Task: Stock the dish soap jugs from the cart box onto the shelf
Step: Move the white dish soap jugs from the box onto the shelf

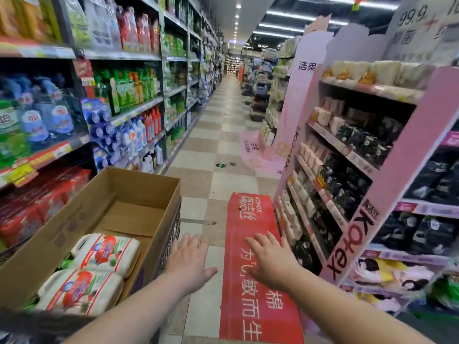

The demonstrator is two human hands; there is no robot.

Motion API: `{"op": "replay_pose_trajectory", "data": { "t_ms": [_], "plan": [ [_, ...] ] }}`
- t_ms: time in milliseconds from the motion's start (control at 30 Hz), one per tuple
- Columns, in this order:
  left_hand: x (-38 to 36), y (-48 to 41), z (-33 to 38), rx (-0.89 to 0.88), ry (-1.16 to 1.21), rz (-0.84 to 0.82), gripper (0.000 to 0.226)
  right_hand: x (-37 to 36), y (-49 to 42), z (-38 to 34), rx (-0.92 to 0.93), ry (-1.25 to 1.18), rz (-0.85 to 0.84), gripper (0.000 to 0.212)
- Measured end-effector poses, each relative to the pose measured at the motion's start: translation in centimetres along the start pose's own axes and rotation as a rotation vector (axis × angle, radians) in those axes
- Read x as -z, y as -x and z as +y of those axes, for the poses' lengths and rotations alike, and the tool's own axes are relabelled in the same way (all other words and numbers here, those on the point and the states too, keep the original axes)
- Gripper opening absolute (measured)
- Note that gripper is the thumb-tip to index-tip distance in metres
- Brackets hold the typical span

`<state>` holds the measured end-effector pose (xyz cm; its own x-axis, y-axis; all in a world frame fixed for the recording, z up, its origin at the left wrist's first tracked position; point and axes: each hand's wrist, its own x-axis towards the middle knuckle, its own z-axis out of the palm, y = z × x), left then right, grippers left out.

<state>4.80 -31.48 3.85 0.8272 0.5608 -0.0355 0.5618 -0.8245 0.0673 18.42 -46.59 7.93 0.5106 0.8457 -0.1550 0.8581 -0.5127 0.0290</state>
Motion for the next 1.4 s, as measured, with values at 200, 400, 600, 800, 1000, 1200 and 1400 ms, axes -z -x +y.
{"op": "replay_pose_trajectory", "data": {
  "t_ms": [200, 400, 600, 800, 1000, 1200, 1400],
  "plan": [
    [0.5, -8.8, -4.3, 0.062, 0.042, -0.007, 0.078, 1.6, -10.7, 0.8, 0.032, 0.027, 0.014, 0.075],
    [-0.2, -13.5, -7.7, 0.181, 0.094, -0.050, 0.081, 1.9, -19.5, 0.5, 0.147, 0.039, -0.029, 0.074],
    [-1.9, -16.0, -12.7, 0.424, 0.138, -0.056, 0.081, 0.9, -29.7, -2.1, 0.394, 0.061, -0.037, 0.071],
    [-2.3, -17.9, -15.9, 0.728, 0.125, -0.003, 0.079, 1.9, -39.0, -4.8, 0.662, 0.113, -0.041, 0.073],
    [-3.3, -16.4, -15.8, 1.004, 0.119, -0.052, 0.078, 1.9, -44.2, -9.0, 0.862, 0.133, -0.125, 0.072],
    [-4.8, -10.9, -17.2, 1.280, 0.134, -0.162, 0.079, 0.1, -44.6, -15.7, 1.107, 0.218, -0.221, 0.071],
    [-6.6, -9.3, -21.3, 1.362, 0.189, -0.157, 0.077, -1.4, -46.4, -22.1, 1.139, 0.284, -0.295, 0.068]
  ]
}}
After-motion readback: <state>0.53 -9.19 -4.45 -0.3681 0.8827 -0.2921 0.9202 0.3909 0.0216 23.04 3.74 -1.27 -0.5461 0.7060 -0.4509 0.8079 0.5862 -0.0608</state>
